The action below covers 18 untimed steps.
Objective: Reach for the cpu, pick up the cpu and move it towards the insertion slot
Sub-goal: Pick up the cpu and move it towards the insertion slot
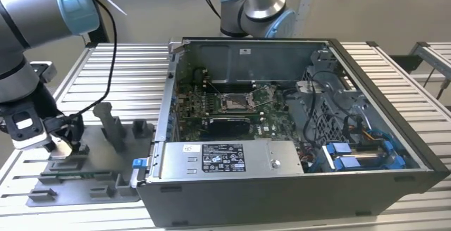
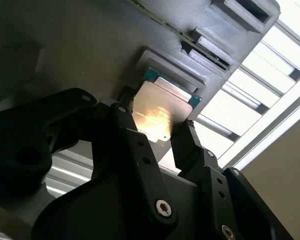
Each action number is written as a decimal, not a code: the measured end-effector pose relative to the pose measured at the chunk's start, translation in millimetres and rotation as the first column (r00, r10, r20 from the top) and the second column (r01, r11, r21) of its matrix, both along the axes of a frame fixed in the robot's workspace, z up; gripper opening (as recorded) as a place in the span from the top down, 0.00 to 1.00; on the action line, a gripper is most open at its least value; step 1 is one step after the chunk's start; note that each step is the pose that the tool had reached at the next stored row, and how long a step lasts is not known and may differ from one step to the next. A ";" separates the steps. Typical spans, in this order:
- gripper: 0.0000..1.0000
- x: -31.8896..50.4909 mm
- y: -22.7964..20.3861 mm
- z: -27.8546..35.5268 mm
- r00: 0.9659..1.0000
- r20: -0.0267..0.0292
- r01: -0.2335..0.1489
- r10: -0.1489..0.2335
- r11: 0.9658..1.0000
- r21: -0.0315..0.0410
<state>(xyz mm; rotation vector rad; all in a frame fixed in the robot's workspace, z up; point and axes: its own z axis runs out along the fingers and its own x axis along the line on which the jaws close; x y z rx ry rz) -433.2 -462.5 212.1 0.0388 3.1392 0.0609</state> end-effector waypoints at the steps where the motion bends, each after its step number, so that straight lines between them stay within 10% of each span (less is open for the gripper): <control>1: 1.00 0.0 0.0 3.3 1.000 0.000 0.000 0.000 1.000 0.000; 12: 1.00 0.0 0.0 45.7 1.000 0.000 0.000 0.000 1.000 0.000; 18: 1.00 0.0 0.0 52.1 1.000 0.000 0.000 0.000 1.000 0.000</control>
